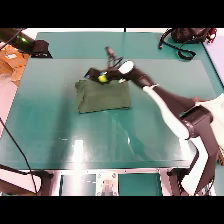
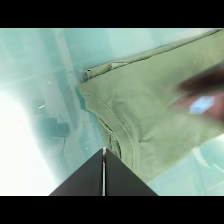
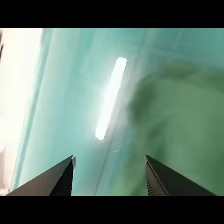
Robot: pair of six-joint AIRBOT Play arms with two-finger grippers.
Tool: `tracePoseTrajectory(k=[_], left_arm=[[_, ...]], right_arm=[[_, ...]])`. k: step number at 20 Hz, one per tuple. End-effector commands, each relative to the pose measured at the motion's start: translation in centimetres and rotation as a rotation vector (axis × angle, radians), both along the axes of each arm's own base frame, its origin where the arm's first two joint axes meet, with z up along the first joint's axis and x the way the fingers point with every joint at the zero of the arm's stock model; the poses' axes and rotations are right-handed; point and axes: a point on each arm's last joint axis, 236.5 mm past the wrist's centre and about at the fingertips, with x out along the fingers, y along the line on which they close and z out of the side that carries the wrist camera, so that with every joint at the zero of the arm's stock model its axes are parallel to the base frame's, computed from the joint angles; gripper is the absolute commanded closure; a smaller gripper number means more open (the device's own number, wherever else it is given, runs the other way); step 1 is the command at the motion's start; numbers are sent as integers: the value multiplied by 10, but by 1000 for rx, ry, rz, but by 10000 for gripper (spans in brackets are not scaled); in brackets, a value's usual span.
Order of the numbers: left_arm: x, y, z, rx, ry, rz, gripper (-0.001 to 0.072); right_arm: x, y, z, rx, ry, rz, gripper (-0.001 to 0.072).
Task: Fold the shirts.
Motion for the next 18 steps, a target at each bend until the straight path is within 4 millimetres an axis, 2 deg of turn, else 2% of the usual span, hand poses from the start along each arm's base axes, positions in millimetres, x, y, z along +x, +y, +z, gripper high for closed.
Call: tracePoseTrajectory(k=[1, 3, 4, 6, 7, 8, 10, 12, 15, 17, 18], left_arm=[[2, 4, 1, 10, -14, 2, 685], [3, 4, 0, 11, -15, 4, 685], [3, 4, -3, 10, -7, 5, 685], [-1, 4, -18, 7, 35, 5, 685], [-2, 4, -25, 6, 51, 6, 685], [-4, 4, -30, 5, 64, 7, 685], [-5, 3, -34, 4, 74, 6, 684], [-5, 3, -34, 3, 75, 7, 685], [-4, 3, -33, 1, 71, 8, 685], [-2, 3, -32, -13, 75, 42, 685], [0, 4, -32, -19, 75, 56, 685]], right_arm=[[10, -109, 2, -109, 83, 10, 220], [9, -176, -14, -182, 167, -5, 219], [5, -202, -26, -203, 216, -21, 215], [-6, -233, -55, -213, 296, -44, 159], [-13, -240, -70, -214, 335, -53, 155], [-22, -242, -86, -216, 374, -61, 86], [-35, -229, -108, -199, 395, -46, 71], [-43, -205, -120, -162, 392, -36, 71], [-47, -156, -117, -106, 339, 8, 71], [-45, -132, -114, -95, 304, 3, 74], [-41, -122, -113, -91, 284, -8, 132]])
